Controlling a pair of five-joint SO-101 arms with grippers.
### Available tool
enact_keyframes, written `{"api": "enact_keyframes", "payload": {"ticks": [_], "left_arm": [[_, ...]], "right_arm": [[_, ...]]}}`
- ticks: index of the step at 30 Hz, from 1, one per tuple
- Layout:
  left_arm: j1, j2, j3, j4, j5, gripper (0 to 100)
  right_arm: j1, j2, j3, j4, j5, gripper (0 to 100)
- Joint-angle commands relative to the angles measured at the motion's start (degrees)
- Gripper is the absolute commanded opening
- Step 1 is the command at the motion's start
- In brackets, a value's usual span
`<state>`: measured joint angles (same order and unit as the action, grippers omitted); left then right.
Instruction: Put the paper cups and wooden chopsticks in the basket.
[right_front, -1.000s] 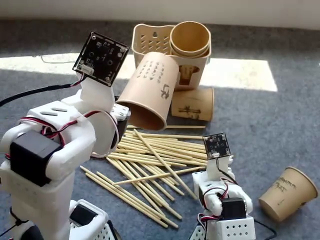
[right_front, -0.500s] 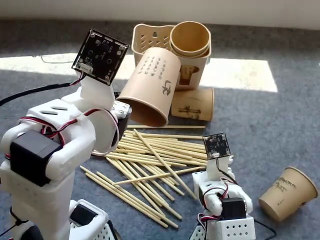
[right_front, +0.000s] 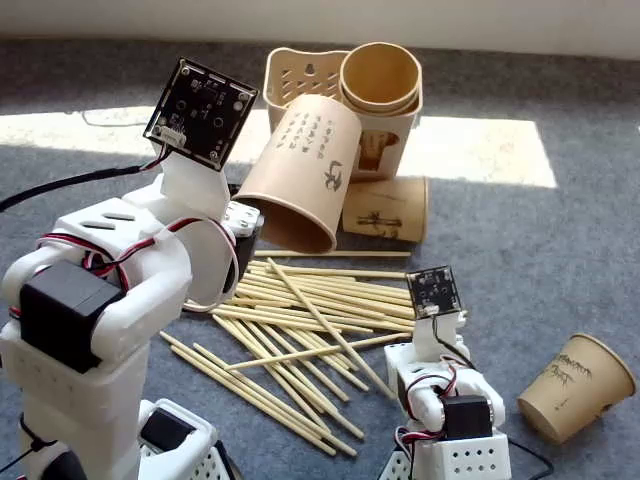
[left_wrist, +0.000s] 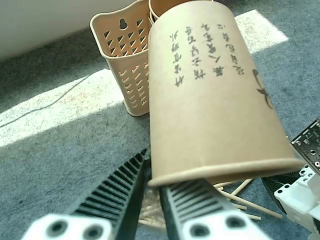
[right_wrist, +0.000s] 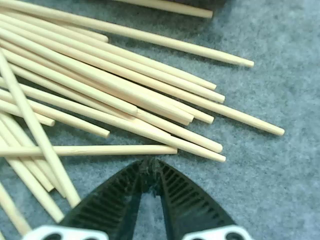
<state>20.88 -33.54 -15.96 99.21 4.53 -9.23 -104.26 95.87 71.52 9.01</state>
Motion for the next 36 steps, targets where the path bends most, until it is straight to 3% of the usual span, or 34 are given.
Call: {"api": "enact_keyframes", "payload": {"ticks": [1, 36], "left_arm": [[0.84, -1.19, -1.19, -0.79, 0.00, 1], [0.66, 9.01, -9.01, -2.73, 0.09, 1]], "right_arm": [[-0.66, -0.92, 6.81, 0.04, -0.44, 1.0], [-0.66, -0.92, 6.81, 0.04, -0.44, 1.0]]}}
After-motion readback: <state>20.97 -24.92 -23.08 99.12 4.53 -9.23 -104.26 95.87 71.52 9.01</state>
